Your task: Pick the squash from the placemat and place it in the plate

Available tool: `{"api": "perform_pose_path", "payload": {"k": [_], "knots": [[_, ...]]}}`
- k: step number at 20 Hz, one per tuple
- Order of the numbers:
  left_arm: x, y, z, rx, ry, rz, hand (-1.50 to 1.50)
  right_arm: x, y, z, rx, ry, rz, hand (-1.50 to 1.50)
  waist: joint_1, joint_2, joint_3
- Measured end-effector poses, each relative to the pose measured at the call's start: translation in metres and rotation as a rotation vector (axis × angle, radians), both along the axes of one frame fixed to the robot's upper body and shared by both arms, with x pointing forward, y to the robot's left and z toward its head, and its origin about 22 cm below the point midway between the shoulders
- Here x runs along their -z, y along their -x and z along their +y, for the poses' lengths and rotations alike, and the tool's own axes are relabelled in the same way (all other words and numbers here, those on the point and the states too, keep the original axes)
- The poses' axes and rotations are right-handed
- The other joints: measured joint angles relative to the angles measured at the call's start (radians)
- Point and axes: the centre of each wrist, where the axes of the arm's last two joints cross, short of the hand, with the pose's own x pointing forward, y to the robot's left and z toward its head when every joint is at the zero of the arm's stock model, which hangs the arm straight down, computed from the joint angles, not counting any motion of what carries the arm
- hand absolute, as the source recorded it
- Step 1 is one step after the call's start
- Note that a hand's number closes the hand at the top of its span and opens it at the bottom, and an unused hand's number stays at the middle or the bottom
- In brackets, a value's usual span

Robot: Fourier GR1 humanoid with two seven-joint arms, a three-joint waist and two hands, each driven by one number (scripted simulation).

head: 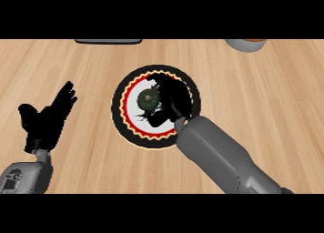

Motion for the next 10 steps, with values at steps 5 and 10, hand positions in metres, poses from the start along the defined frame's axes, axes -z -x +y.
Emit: {"api": "perform_pose_path", "payload": {"k": [5,10], "knots": [[0.001,-0.003,0.002,0.001,0.001,-0.006,0.0,-0.01,-0.006,0.0,-0.077,-0.103,-0.133,-1.5,-0.002,-0.001,0.0],[-0.006,-0.004,0.005,-0.003,-0.003,-0.004,0.0,-0.036,0.003,0.007,-0.18,-0.323,-0.239,-1.5,0.0,-0.003,0.001]]}}
